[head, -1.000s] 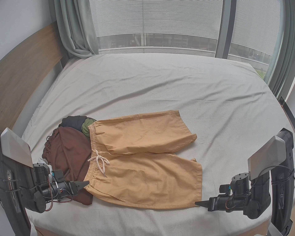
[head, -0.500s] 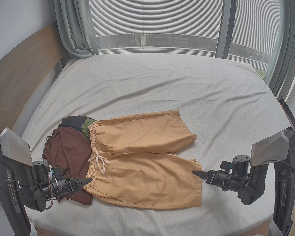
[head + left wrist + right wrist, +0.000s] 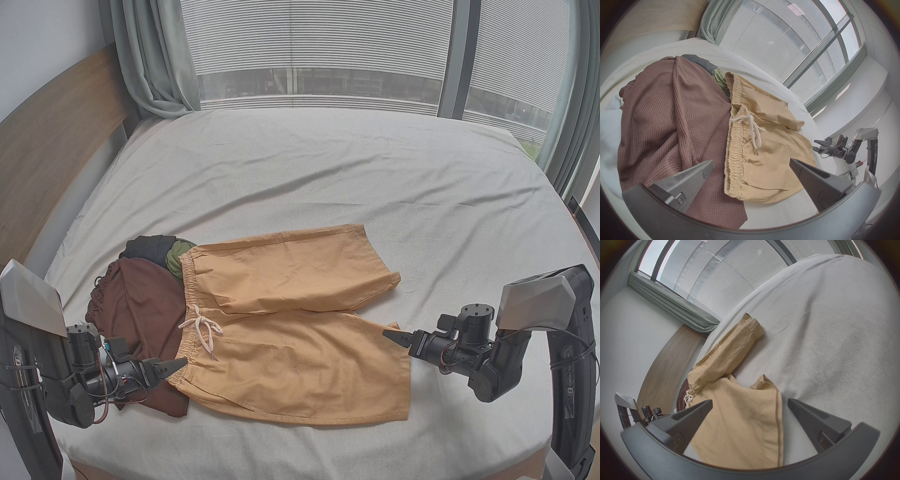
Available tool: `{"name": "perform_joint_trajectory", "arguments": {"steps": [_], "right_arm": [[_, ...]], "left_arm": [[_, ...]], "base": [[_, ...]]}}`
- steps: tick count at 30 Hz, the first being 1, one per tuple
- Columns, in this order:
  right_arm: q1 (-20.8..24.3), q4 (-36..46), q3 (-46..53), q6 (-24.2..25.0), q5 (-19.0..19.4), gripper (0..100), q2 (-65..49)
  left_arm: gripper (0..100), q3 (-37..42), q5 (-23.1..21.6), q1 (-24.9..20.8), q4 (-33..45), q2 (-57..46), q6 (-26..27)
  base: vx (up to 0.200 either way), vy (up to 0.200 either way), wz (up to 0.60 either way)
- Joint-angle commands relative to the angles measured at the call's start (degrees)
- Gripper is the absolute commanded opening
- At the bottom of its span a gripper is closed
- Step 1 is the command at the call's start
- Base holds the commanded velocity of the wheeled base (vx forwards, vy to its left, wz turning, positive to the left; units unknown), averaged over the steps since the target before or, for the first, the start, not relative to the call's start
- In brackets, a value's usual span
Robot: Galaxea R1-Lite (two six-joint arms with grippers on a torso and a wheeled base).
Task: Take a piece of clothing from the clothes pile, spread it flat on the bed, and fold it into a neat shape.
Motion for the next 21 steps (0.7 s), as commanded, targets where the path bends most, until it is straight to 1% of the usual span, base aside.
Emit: {"name": "perform_joint_trajectory", "arguments": {"steps": [1,2,4,8,9,15,21], "right_arm": [[0.75,-0.48,-0.94,0.27,0.34,100,0.44],[0.75,-0.48,-0.94,0.27,0.34,100,0.44],[2.33,-0.65,-0.76,0.62,1.13,100,-0.17],[2.86,-1.53,-1.38,2.73,1.83,100,-0.26],[2.77,-2.59,-2.34,3.7,1.83,100,-0.26],[1.98,-5.57,-3.93,5.28,1.83,100,-0.35],[-0.04,-6.1,-4.19,6.6,1.83,100,-1.76]], "left_arm": [[100,-0.3,-0.01,-0.04,-0.02,0.14,-0.02],[100,-0.3,-0.01,-0.04,-0.02,0.14,-0.02],[100,-0.39,-0.01,-0.12,-0.02,0.32,-0.02],[100,-0.65,-0.01,-0.12,-0.02,0.41,-0.02],[100,-0.83,-0.01,-0.12,-0.02,0.5,-0.02],[100,-1.18,-0.1,-0.12,-0.02,0.67,-0.02],[100,-1.18,-0.1,-0.21,-0.02,0.76,-0.02]], "base": [[0.0,0.0,0.0],[0.0,0.0,0.0],[0.0,0.0,0.0],[0.0,0.0,0.0],[0.0,0.0,0.0],[0.0,0.0,0.0],[0.0,0.0,0.0]]}}
